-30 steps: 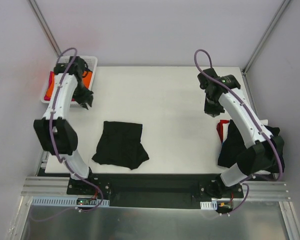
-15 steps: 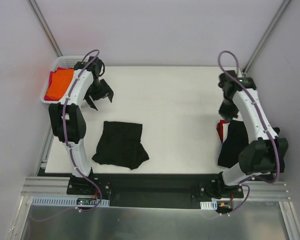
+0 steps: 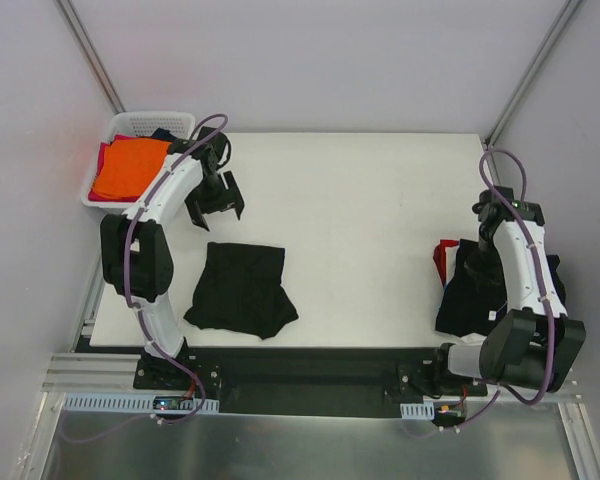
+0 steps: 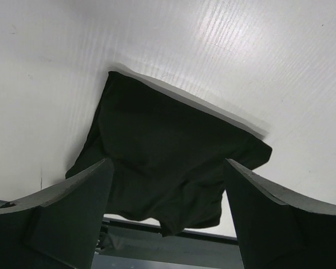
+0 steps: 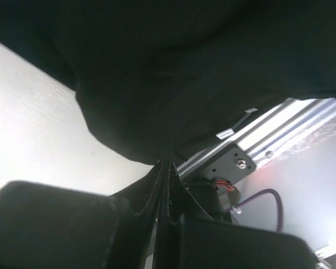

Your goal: Fold and stack the t-shirts

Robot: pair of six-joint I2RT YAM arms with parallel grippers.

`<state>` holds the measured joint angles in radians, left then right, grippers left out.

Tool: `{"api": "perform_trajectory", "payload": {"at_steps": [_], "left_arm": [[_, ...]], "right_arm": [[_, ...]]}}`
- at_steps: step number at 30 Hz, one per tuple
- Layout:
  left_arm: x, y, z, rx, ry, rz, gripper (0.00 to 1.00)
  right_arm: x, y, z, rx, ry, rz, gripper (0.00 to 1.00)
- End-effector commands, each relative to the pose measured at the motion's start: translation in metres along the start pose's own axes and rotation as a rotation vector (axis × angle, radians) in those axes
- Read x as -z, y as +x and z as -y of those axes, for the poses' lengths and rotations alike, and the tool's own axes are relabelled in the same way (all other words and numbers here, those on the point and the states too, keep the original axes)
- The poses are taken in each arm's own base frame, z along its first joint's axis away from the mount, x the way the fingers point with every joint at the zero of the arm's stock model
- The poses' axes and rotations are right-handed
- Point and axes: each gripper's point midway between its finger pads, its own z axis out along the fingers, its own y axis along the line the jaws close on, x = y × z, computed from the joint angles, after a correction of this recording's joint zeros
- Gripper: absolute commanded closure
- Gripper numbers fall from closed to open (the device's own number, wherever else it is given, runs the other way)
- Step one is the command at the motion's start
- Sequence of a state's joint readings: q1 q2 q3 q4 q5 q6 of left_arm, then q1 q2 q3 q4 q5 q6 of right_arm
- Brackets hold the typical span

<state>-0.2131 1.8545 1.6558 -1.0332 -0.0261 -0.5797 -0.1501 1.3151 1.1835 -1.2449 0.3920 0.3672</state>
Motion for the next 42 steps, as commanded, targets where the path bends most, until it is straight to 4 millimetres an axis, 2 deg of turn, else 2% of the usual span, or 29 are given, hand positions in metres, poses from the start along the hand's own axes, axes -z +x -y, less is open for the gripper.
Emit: {"api": "perform_trajectory", "payload": {"at_steps": [1, 3, 4, 9, 11, 13, 14, 16, 17, 21, 25, 27, 29, 34, 35, 38, 42], "left_arm": [[0.016, -0.002, -0.007, -0.034, 0.019, 0.048, 0.21], [0.019, -0.004, -0.007, -0.047, 0.021, 0.056, 0.21], [0.019, -0.004, -0.007, -0.052, 0.022, 0.057, 0.21], [0.023, -0.004, -0.011, -0.065, 0.011, 0.077, 0.21], [0.025, -0.005, -0.012, -0.063, 0.01, 0.087, 0.21], [0.024, -0.004, -0.014, -0.052, 0.003, 0.084, 0.21], [0.024, -0.003, -0.014, -0.047, 0.004, 0.085, 0.21], [0.024, -0.004, -0.013, -0.038, 0.007, 0.087, 0.21], [0.025, -0.004, -0.012, -0.033, 0.01, 0.091, 0.21], [0.023, -0.003, -0.008, -0.006, 0.026, 0.088, 0.21], [0.019, 0.001, -0.006, -0.002, 0.029, 0.073, 0.21], [0.019, 0.003, -0.004, -0.006, 0.032, 0.071, 0.21], [0.019, 0.005, -0.003, -0.012, 0.033, 0.069, 0.21], [0.019, 0.008, -0.004, -0.023, 0.027, 0.07, 0.21], [0.017, 0.011, -0.006, -0.025, 0.023, 0.064, 0.21], [0.016, 0.014, -0.009, -0.028, 0.017, 0.056, 0.21], [0.013, 0.017, -0.011, -0.03, 0.01, 0.048, 0.21]], "right_arm": [[-0.02, 0.001, -0.021, -0.079, -0.118, 0.012, 0.99], [-0.033, 0.006, -0.032, -0.072, -0.169, -0.028, 0.99], [-0.041, 0.001, -0.041, -0.075, -0.19, -0.028, 0.99], [-0.06, 0.003, -0.079, -0.07, -0.33, -0.137, 0.99], [-0.053, -0.003, -0.091, -0.076, -0.389, -0.143, 0.99], [-0.046, -0.008, -0.093, -0.072, -0.406, -0.134, 0.99], [-0.037, -0.017, -0.094, -0.075, -0.422, -0.115, 0.99], [-0.021, -0.021, -0.09, -0.07, -0.433, -0.101, 0.99], [-0.003, -0.036, -0.091, -0.079, -0.466, -0.053, 0.99], [0.037, -0.054, -0.076, -0.107, -0.487, 0.015, 0.99], [0.048, -0.059, -0.063, -0.147, -0.471, 0.018, 0.99], [0.043, -0.064, -0.05, -0.165, -0.41, 0.049, 0.99], [0.032, -0.06, -0.042, -0.173, -0.383, 0.033, 0.99], [-0.005, -0.059, -0.012, -0.264, -0.296, -0.017, 0.99], [-0.013, -0.063, 0.004, -0.283, -0.216, -0.001, 0.99], [-0.028, -0.058, 0.03, -0.277, -0.051, -0.036, 0.99], [-0.041, -0.056, 0.029, -0.279, -0.031, -0.054, 0.99]]}}
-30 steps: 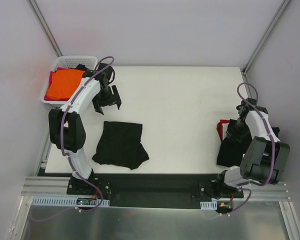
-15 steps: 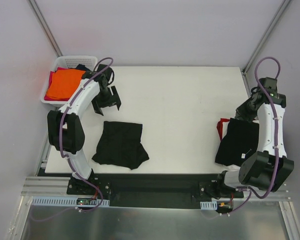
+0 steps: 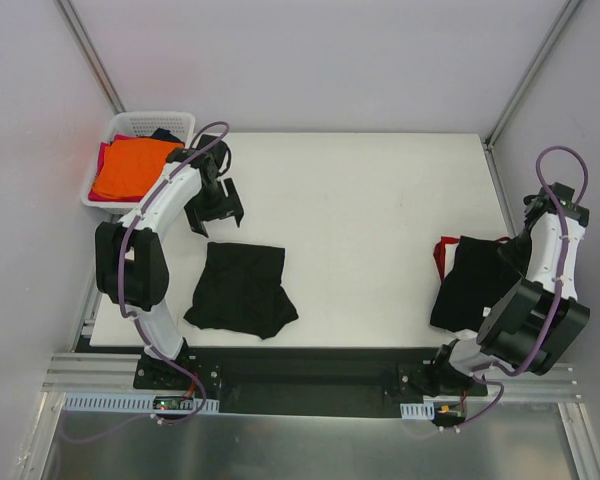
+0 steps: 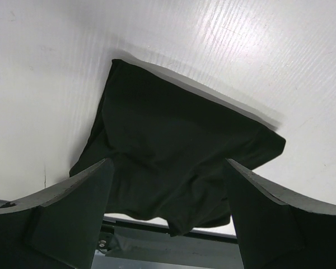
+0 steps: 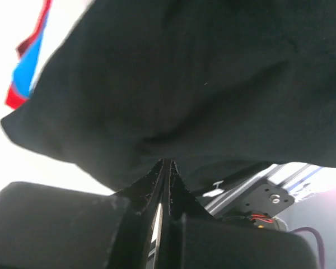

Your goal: Fold and stack the t-shirts

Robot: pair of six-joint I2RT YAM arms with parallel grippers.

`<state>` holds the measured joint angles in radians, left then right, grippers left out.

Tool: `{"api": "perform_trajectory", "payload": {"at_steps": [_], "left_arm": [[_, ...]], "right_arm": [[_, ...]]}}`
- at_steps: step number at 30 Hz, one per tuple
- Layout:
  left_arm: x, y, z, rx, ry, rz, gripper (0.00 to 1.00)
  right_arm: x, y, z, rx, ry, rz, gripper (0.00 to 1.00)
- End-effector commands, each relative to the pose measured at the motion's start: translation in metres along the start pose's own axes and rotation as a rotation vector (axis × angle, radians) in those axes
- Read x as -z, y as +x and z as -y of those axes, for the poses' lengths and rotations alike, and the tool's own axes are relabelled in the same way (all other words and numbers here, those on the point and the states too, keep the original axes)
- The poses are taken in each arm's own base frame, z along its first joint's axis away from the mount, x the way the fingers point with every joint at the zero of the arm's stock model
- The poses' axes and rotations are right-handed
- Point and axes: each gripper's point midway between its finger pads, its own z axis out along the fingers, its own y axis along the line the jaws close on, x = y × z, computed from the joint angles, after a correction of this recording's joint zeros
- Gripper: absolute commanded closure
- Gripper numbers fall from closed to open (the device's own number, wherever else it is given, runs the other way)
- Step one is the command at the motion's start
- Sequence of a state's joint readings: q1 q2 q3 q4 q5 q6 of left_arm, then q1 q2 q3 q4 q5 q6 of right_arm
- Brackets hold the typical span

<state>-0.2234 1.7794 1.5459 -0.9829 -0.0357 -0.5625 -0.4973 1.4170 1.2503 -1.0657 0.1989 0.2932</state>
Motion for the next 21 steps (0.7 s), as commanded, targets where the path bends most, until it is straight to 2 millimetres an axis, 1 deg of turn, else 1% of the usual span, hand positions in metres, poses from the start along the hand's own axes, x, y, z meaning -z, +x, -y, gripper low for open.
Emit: {"api": "perform_trajectory", "payload": {"at_steps": [1, 5, 7, 9, 13, 14, 15, 17, 18, 20, 21], "left_arm": [[0.014, 0.003, -0.003, -0.005, 0.004, 0.031, 0.21], [0.015, 0.002, -0.002, -0.014, 0.008, 0.03, 0.21], [0.014, 0.002, -0.003, -0.014, 0.006, 0.03, 0.21], [0.014, 0.003, -0.002, -0.014, 0.007, 0.027, 0.21], [0.011, 0.005, -0.003, -0.009, 0.003, 0.015, 0.21], [0.009, 0.006, 0.0, -0.012, 0.005, 0.008, 0.21], [0.008, 0.007, 0.001, -0.009, 0.005, 0.004, 0.21], [0.007, 0.008, 0.003, -0.012, 0.006, 0.0, 0.21], [0.007, 0.008, 0.003, -0.01, 0.005, -0.001, 0.21], [0.008, 0.009, 0.005, -0.012, 0.009, 0.0, 0.21], [0.008, 0.008, 0.006, -0.012, 0.011, 0.003, 0.21]], "right_arm": [[-0.009, -0.001, 0.02, 0.012, 0.104, 0.01, 0.99], [-0.016, 0.001, 0.025, -0.007, 0.112, -0.003, 0.99], [-0.016, -0.002, 0.03, -0.02, 0.122, 0.004, 0.99], [-0.014, -0.006, 0.039, -0.034, 0.156, 0.016, 0.99], [-0.011, -0.014, 0.052, -0.012, 0.223, 0.038, 0.99], [-0.012, -0.015, 0.055, 0.013, 0.238, 0.042, 0.99], [-0.016, -0.011, 0.055, 0.022, 0.238, 0.029, 0.99], [-0.024, -0.006, 0.054, 0.038, 0.232, 0.007, 0.99], [-0.029, 0.002, 0.051, 0.046, 0.212, -0.025, 0.99], [-0.036, 0.006, 0.041, 0.059, 0.14, -0.02, 0.99], [-0.046, 0.014, 0.025, 0.061, 0.047, -0.036, 0.99]]}}
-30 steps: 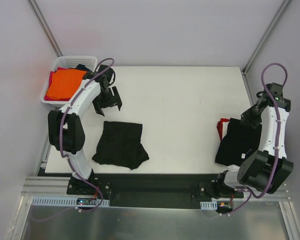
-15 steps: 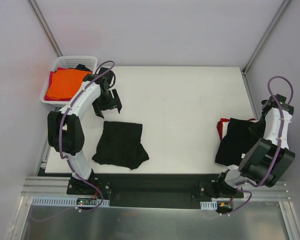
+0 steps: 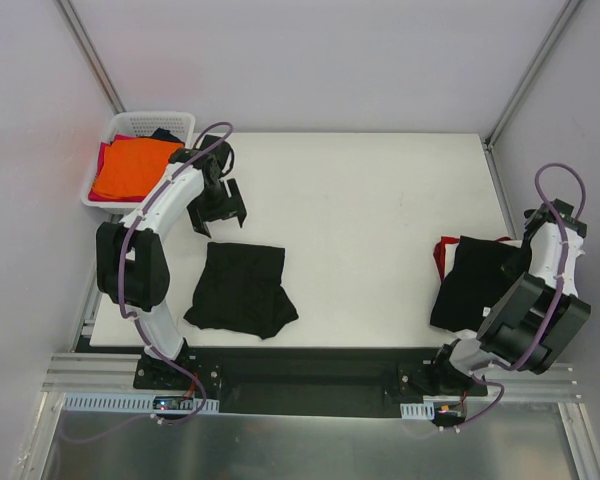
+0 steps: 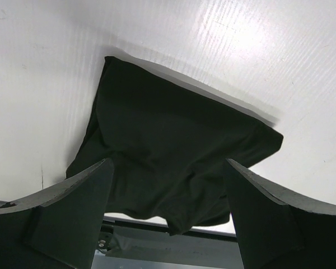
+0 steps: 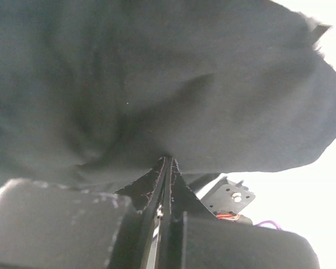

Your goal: Fold and stack the t-shirts

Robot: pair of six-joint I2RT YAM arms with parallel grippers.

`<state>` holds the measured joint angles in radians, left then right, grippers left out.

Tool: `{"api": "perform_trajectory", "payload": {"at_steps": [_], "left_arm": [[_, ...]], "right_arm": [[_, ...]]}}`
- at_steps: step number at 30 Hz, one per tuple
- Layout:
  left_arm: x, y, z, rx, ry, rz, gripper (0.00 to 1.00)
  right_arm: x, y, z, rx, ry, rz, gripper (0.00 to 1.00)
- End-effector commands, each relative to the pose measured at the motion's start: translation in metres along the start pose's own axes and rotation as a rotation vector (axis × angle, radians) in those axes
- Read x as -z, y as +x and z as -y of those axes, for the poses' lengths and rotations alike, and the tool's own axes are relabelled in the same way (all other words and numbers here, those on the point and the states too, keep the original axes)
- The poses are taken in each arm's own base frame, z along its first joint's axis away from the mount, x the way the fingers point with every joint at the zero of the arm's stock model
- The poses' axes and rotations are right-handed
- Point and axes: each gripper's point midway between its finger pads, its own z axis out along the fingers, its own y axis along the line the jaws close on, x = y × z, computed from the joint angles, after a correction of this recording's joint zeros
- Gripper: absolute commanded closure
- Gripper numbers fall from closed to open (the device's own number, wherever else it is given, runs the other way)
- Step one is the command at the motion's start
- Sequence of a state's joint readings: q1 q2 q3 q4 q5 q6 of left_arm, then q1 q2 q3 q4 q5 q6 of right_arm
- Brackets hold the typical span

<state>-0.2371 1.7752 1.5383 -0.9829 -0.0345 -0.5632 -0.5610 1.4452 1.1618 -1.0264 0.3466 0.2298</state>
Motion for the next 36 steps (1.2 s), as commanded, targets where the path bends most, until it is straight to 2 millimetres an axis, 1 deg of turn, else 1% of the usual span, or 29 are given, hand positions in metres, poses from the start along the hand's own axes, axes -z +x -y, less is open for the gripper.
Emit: {"api": "perform_trajectory", "payload": {"at_steps": [1, 2, 3, 5, 6, 8, 12, 16, 20, 23, 30, 34, 36], "left_arm": [[0.009, 0.003, 0.004, 0.0, 0.011, 0.01, 0.21], [0.01, 0.0, 0.006, -0.003, 0.015, 0.016, 0.21], [0.011, -0.003, 0.007, -0.007, 0.018, 0.022, 0.21], [0.015, -0.006, 0.01, -0.008, 0.025, 0.032, 0.21], [0.016, -0.007, 0.01, -0.008, 0.028, 0.034, 0.21], [0.016, -0.006, 0.01, -0.007, 0.026, 0.031, 0.21], [0.017, -0.007, 0.008, -0.005, 0.017, 0.034, 0.21], [0.017, -0.006, 0.006, -0.002, 0.007, 0.035, 0.2], [0.017, -0.006, 0.005, 0.004, 0.0, 0.036, 0.21], [0.016, -0.006, 0.007, 0.008, 0.003, 0.034, 0.2], [0.014, -0.007, 0.008, 0.016, 0.001, 0.031, 0.2], [0.01, -0.007, 0.011, 0.014, 0.0, 0.02, 0.2], [0.01, -0.007, 0.013, 0.009, 0.002, 0.019, 0.2]], "right_arm": [[-0.011, 0.017, -0.029, 0.041, -0.194, -0.024, 0.99], [-0.012, 0.021, -0.036, 0.043, -0.236, -0.031, 0.99], [-0.012, 0.023, -0.049, 0.04, -0.302, -0.039, 0.99], [-0.021, 0.036, -0.056, 0.037, -0.332, -0.089, 0.99], [-0.023, 0.039, -0.062, 0.04, -0.362, -0.104, 0.99], [-0.031, 0.051, -0.068, 0.047, -0.381, -0.158, 0.99], [-0.041, 0.059, -0.08, 0.067, -0.425, -0.208, 0.99], [-0.045, 0.067, -0.091, 0.101, -0.446, -0.248, 0.99], [-0.045, 0.082, -0.107, 0.175, -0.461, -0.285, 0.99], [-0.044, 0.096, -0.113, 0.225, -0.455, -0.308, 0.99], [-0.035, 0.12, -0.105, 0.268, -0.44, -0.333, 0.99], [-0.03, 0.14, -0.101, 0.322, -0.432, -0.359, 0.99], [-0.026, 0.148, -0.095, 0.333, -0.42, -0.374, 0.99]]}}
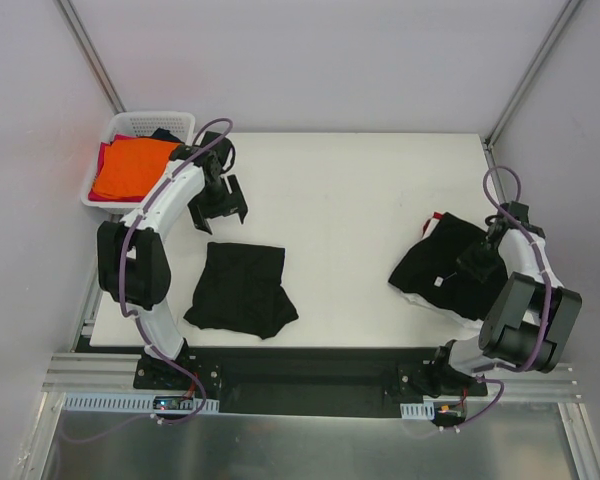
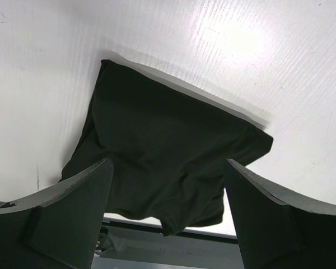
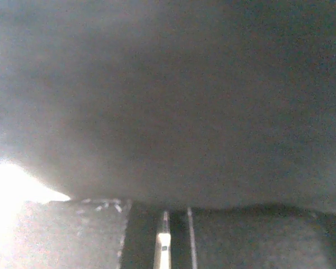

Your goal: Fold and stack the t-shirts

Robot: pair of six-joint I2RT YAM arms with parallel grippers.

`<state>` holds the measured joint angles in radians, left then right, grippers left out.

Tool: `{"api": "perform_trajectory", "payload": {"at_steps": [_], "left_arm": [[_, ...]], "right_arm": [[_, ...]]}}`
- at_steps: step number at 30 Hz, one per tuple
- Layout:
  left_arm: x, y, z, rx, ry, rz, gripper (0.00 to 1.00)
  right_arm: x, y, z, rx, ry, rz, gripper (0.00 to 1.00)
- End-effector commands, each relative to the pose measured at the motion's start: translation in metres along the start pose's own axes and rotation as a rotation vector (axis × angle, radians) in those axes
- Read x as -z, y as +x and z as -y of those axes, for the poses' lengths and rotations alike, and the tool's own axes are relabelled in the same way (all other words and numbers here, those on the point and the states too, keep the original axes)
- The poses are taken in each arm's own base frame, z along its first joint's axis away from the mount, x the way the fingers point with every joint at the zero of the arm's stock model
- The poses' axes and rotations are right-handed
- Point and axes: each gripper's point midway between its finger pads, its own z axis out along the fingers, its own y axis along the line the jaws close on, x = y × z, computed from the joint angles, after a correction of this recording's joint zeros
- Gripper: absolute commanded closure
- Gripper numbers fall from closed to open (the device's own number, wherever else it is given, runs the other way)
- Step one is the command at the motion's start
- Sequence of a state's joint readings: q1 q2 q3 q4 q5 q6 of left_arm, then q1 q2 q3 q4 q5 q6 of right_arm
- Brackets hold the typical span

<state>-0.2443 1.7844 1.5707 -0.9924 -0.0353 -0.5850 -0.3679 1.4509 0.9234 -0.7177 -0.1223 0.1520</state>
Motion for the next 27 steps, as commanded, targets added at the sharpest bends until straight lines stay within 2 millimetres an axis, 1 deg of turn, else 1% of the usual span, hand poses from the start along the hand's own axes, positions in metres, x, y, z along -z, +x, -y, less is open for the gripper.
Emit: {"api": "perform_trajectory", "payload": {"at_steps": [1, 2, 4, 5, 7, 8, 10, 13, 15, 16, 17, 18, 21, 22, 24, 25, 27], "left_arm": [[0.005, -0.004, 0.007, -0.007, -0.005, 0.008, 0.2], [0.005, -0.004, 0.008, -0.009, -0.003, 0.009, 0.2], [0.004, -0.005, 0.009, -0.01, -0.003, 0.009, 0.2], [0.003, -0.005, 0.009, -0.01, -0.006, 0.006, 0.2], [0.002, -0.004, 0.008, -0.011, -0.008, 0.001, 0.2], [0.002, -0.004, 0.009, -0.012, -0.007, -0.001, 0.2], [0.0, -0.002, 0.009, -0.017, -0.008, -0.008, 0.2], [-0.003, -0.001, 0.007, -0.02, -0.012, -0.016, 0.2], [-0.005, 0.002, 0.007, -0.025, -0.014, -0.024, 0.2], [-0.005, 0.003, 0.007, -0.027, -0.013, -0.027, 0.2], [-0.005, 0.004, 0.007, -0.027, -0.014, -0.028, 0.2], [-0.005, 0.004, 0.006, -0.028, -0.014, -0.03, 0.2], [-0.003, 0.003, 0.01, -0.046, -0.004, -0.02, 0.2], [-0.002, 0.001, 0.011, -0.051, -0.002, -0.016, 0.2], [0.001, -0.004, 0.017, -0.06, 0.012, -0.001, 0.2], [0.002, -0.006, 0.02, -0.065, 0.019, 0.0, 0.2], [0.003, -0.011, 0.025, -0.066, 0.03, 0.009, 0.2]], "right_arm": [[-0.016, 0.074, 0.008, 0.019, 0.039, -0.246, 0.99], [-0.013, 0.084, 0.011, 0.014, 0.044, -0.273, 0.99], [-0.006, 0.089, 0.014, 0.014, 0.049, -0.269, 0.99], [-0.001, 0.096, 0.02, 0.013, 0.078, -0.287, 0.99], [0.007, 0.099, 0.026, 0.016, 0.099, -0.28, 0.99], [0.011, 0.101, 0.024, 0.016, 0.095, -0.289, 0.99], [0.018, 0.105, 0.028, 0.026, 0.136, -0.3, 0.99], [0.027, 0.106, 0.029, 0.035, 0.146, -0.292, 0.99], [0.031, 0.104, 0.028, 0.035, 0.138, -0.279, 0.99], [0.035, 0.104, 0.024, 0.035, 0.115, -0.269, 0.99], [0.037, 0.101, 0.02, 0.036, 0.099, -0.257, 0.99], [0.043, 0.092, 0.013, 0.038, 0.075, -0.225, 0.99], [0.06, 0.074, -0.009, 0.049, -0.009, -0.163, 0.99], [0.074, 0.059, -0.022, 0.056, -0.055, -0.111, 0.99], [0.09, 0.046, -0.035, 0.058, -0.1, -0.063, 0.99], [0.109, 0.032, -0.047, 0.059, -0.137, -0.012, 0.99], [0.124, 0.022, -0.057, 0.046, -0.16, 0.013, 0.99]]}}
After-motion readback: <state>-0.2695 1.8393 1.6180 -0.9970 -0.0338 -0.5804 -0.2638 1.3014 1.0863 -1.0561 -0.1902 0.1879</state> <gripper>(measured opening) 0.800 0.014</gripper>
